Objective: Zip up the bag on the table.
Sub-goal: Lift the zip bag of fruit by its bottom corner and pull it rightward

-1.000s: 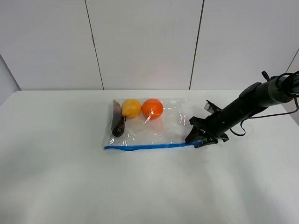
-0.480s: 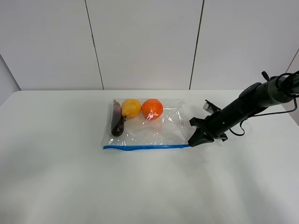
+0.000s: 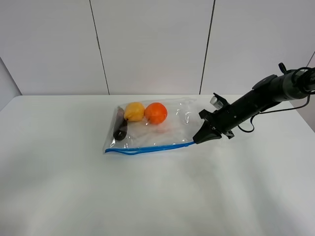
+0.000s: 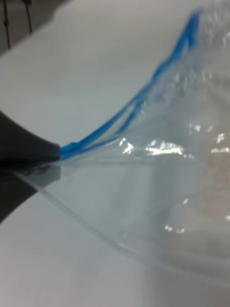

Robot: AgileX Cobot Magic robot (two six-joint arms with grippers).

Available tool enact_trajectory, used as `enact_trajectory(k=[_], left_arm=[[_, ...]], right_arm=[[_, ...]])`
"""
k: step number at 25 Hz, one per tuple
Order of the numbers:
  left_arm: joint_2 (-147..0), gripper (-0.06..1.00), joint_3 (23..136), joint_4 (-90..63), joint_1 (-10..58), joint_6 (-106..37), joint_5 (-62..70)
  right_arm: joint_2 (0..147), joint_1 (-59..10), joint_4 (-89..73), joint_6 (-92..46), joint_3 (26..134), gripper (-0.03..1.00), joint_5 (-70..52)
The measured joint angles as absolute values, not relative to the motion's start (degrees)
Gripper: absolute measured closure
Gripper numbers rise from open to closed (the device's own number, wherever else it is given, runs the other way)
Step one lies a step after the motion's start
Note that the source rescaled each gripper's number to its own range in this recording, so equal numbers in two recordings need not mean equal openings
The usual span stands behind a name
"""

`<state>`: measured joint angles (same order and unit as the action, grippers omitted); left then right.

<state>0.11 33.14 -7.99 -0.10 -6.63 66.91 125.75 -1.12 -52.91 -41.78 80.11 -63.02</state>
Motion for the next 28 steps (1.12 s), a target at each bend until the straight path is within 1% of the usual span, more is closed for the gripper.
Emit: enact_trajectory(k=[2, 6, 11, 14, 18, 24, 28], left_arm=[[-1.8, 0.05, 34.3, -8.0, -0.1, -6.6, 66.9], [-11.2, 0.05, 38.4, -8.2, -0.1, -8.9, 63.4], [-26.7, 0.05, 42.2, -12.9, -0.1, -20.6, 54.6], [-36.7, 0.05, 42.4, -20.2, -0.1, -31.1, 48.2], [-46.6, 0.05, 42.5, -33.8, -0.1, -47.6, 39.5], [-56.2, 0.05, 42.6, -58.0, -0.1, -71.4, 37.3], [-57.9, 0.05, 42.6, -68.4, -0.1, -82.8, 36.8]], right_arm=[[125.8, -1.1, -54.0, -41.5, 82.0, 0.97, -65.6], [125.7, -1.1, -56.7, -40.5, 85.4, 0.97, -68.8], [125.3, -1.1, -58.8, -35.9, 89.9, 0.97, -69.0], [125.1, -1.1, -59.2, -33.6, 91.6, 0.97, -69.1], [125.1, -1.1, -59.6, -30.3, 92.8, 0.97, -69.2], [125.0, -1.1, -61.1, -26.9, 92.8, 0.97, -69.3], [124.8, -1.3, -65.4, -26.4, 92.8, 0.97, -69.3]])
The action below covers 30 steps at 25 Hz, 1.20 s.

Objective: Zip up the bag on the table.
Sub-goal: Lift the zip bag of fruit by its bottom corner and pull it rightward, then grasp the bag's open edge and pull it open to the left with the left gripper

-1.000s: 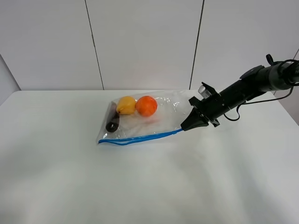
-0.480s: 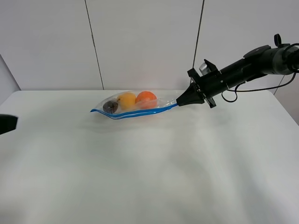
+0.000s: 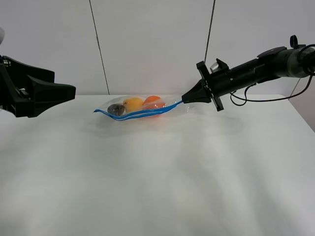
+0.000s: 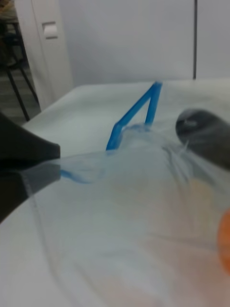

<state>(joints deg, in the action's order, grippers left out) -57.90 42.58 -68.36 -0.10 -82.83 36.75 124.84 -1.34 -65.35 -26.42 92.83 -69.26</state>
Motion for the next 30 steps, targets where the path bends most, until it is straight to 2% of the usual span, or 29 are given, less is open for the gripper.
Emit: enact_trajectory(k=[10, 17, 24, 27, 30], left_arm=[[-57.9, 0.05, 45.4, -73.1, 1.5, -88.0, 35.4], [-63.0, 0.05, 45.4, -72.9, 17.8, -90.2, 21.7], [-75.3, 0.05, 46.7, -73.0, 35.6, -91.5, 0.0], [-79.7, 0.06, 49.7, -74.1, 38.8, -91.5, -5.5], [-84.3, 0.08, 53.7, -74.5, 39.2, -91.5, -6.1]], right_arm=[[120.3, -7.8, -67.9, -23.9, 92.8, 0.97, -69.3], [119.7, -7.7, -72.3, -23.7, 92.8, 0.97, -69.2], [119.7, -7.8, -72.0, -23.7, 92.8, 0.97, -69.1], [119.7, -7.8, -72.0, -23.6, 92.8, 0.97, -69.1], [119.7, -7.8, -72.0, -23.6, 92.8, 0.97, -69.1]])
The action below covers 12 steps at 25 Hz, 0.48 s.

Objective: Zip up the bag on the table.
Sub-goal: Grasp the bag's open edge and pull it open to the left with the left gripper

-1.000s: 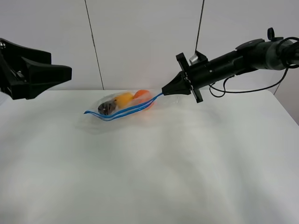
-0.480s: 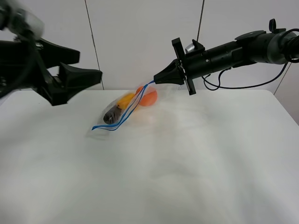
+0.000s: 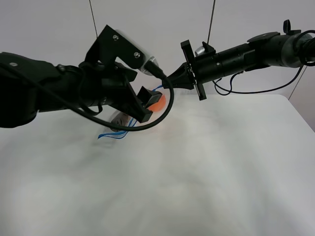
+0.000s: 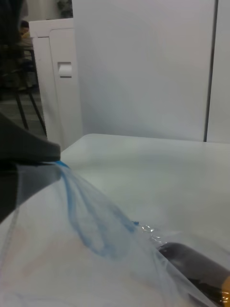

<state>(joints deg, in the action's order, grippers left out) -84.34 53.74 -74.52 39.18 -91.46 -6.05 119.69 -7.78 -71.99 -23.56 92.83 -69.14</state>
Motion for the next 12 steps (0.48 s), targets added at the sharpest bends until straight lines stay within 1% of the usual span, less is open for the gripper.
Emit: enact_trajectory(k=[5, 12], left_arm=[[-91.8, 0.09, 59.1, -74.1, 39.2, -92.6, -6.0], [-99.0, 0.10, 62.0, -70.4, 39.2, -93.7, -7.7]], right_arm=[[119.7, -7.8, -72.0, -23.5, 92.8, 0.97, -69.1], [119.7, -7.8, -72.0, -23.5, 92.8, 0.97, -69.1]])
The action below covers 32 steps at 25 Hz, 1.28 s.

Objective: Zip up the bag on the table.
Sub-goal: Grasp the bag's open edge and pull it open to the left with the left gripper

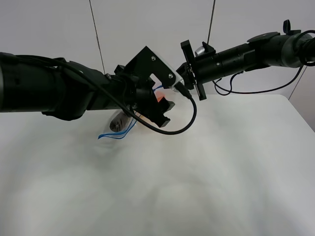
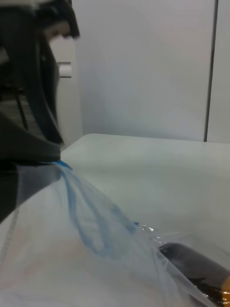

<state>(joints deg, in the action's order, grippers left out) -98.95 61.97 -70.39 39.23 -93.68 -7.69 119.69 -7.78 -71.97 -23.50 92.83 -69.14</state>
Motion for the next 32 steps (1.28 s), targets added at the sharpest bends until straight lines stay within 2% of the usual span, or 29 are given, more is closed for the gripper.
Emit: enact_trajectory(k=[11, 15, 24, 28, 30, 32], left_arm=[[-102.0, 0.12, 64.2, -69.8, 38.9, -93.7, -13.8], [-102.0, 0.29, 64.2, -69.8, 38.1, -93.5, -13.8], [-102.0, 0.56, 64.2, -69.8, 37.7, -93.5, -12.3], [-102.0, 0.64, 64.2, -69.8, 37.7, -93.4, -12.3], [-102.0, 0.72, 64.2, -69.8, 37.7, -93.4, -12.3], [-102.0, 0.84, 64.2, -69.8, 37.7, -93.4, -12.3]], right_arm=[[119.7, -7.8, -72.0, -23.5, 92.8, 0.97, -69.1], [119.7, -7.8, -72.0, -23.5, 92.8, 0.97, -69.1], [119.7, -7.8, -72.0, -23.5, 92.8, 0.97, -69.1], [119.7, -7.8, -72.0, -23.5, 92.8, 0.97, -69.1], [119.7, -7.8, -72.0, -23.5, 92.8, 0.97, -69.1], [119.7, -7.8, -71.9, -23.5, 92.8, 0.97, -69.1]])
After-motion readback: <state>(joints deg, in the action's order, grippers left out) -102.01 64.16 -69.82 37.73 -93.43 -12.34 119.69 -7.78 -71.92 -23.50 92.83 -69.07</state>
